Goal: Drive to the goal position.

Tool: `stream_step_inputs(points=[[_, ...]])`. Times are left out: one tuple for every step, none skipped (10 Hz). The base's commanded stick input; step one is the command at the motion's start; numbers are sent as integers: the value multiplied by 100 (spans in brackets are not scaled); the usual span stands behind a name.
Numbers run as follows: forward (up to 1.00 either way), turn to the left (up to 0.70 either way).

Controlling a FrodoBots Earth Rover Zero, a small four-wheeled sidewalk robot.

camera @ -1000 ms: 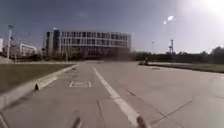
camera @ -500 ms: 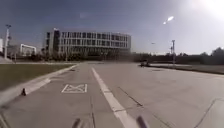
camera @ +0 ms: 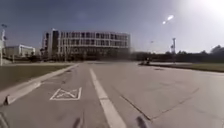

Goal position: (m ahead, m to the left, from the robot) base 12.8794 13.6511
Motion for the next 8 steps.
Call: stream_step_inputs(points=[[70,0],[70,0],[70,0],[70,0],[70,0],[70,0],[70,0],[70,0]])
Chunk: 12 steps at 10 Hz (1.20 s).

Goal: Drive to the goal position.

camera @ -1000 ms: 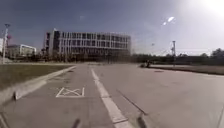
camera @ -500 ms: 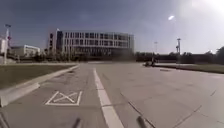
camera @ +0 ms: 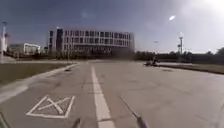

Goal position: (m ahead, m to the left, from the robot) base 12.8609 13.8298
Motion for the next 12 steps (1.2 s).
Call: stream_step_inputs(points=[[70,0],[70,0],[70,0],[70,0],[70,27],[70,27],[70,17],[70,0],[70,0],[70,0],[70,0],[70,0]])
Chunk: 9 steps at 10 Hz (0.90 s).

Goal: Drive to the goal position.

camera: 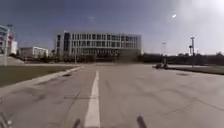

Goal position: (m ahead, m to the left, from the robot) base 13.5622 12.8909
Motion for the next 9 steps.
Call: stream_step_inputs(points=[[70,0],[70,0],[70,0],[70,0],[70,0],[70,0],[70,0],[70,18],[70,27]])
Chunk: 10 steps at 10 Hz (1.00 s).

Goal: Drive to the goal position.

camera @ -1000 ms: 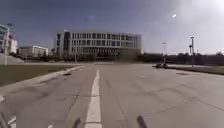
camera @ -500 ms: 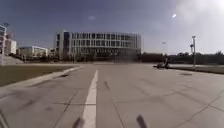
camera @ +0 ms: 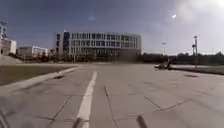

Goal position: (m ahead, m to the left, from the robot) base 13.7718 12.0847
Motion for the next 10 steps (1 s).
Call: stream_step_inputs(points=[[70,27],[70,27],[70,14],[70,0],[70,0],[70,0],[70,0],[70,0],[70,0],[70,0]])
